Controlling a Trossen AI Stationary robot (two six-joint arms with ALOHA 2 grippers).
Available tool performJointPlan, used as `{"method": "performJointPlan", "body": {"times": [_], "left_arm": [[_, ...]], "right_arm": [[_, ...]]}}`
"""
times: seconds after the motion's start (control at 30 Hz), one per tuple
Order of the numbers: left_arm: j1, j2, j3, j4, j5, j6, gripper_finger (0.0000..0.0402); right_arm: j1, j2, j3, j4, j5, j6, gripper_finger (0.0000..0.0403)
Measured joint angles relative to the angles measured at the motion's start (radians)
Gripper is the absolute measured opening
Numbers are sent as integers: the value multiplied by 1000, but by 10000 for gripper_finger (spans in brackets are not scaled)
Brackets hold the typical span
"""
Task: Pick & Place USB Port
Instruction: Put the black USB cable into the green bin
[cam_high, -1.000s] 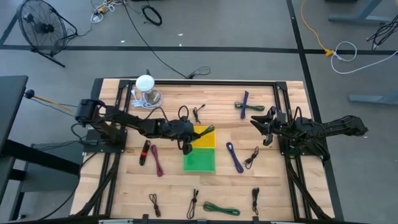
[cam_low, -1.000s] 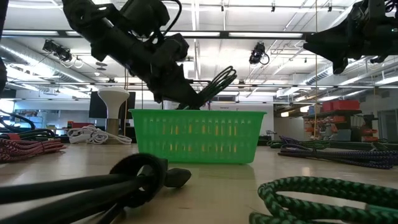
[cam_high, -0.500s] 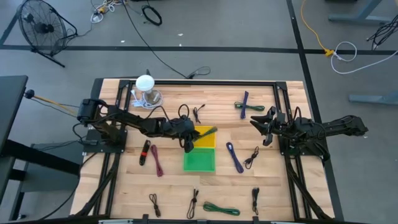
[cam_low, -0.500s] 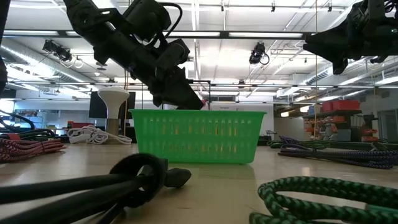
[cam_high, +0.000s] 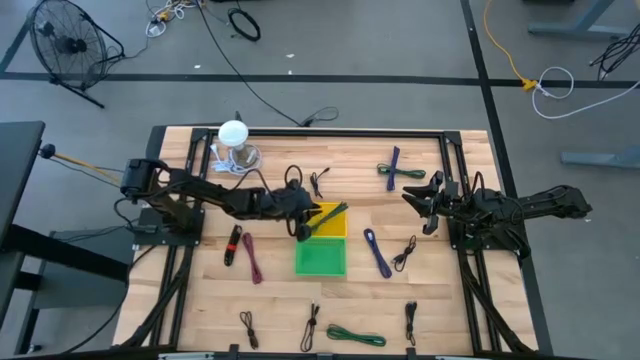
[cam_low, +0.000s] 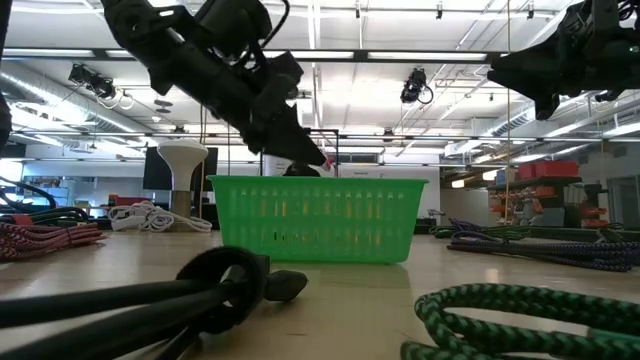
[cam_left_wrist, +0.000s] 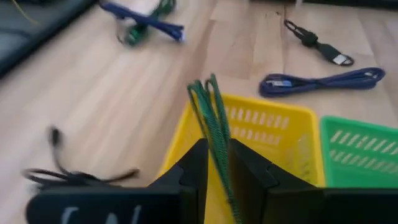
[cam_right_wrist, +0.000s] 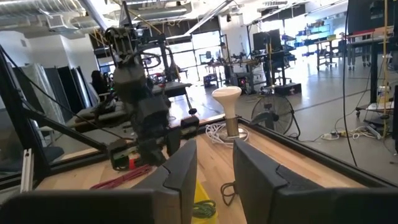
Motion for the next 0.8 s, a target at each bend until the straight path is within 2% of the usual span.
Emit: {"method": "performJointPlan", "body": {"times": [0.13,0.2,0.33,0.47,0.63,0.8], "left_arm": [[42,-53,0,-28,-106,42,67],[101,-62,1,-54,-120,43,67],[254,-60,1,-63,30,26,77],[377,-53,0,-70,163,-25,117],[464,-53,0,-78,204,-162,178],[471,-40,0,-82,214,-223,227]], "right_arm": [[0,0,0,0,0,0,104],[0,0,0,0,0,0,104],[0,0,0,0,0,0,104],[0,0,0,0,0,0,104],[0,0,0,0,0,-4,104],[0,1,0,0,1,-6,104]]}}
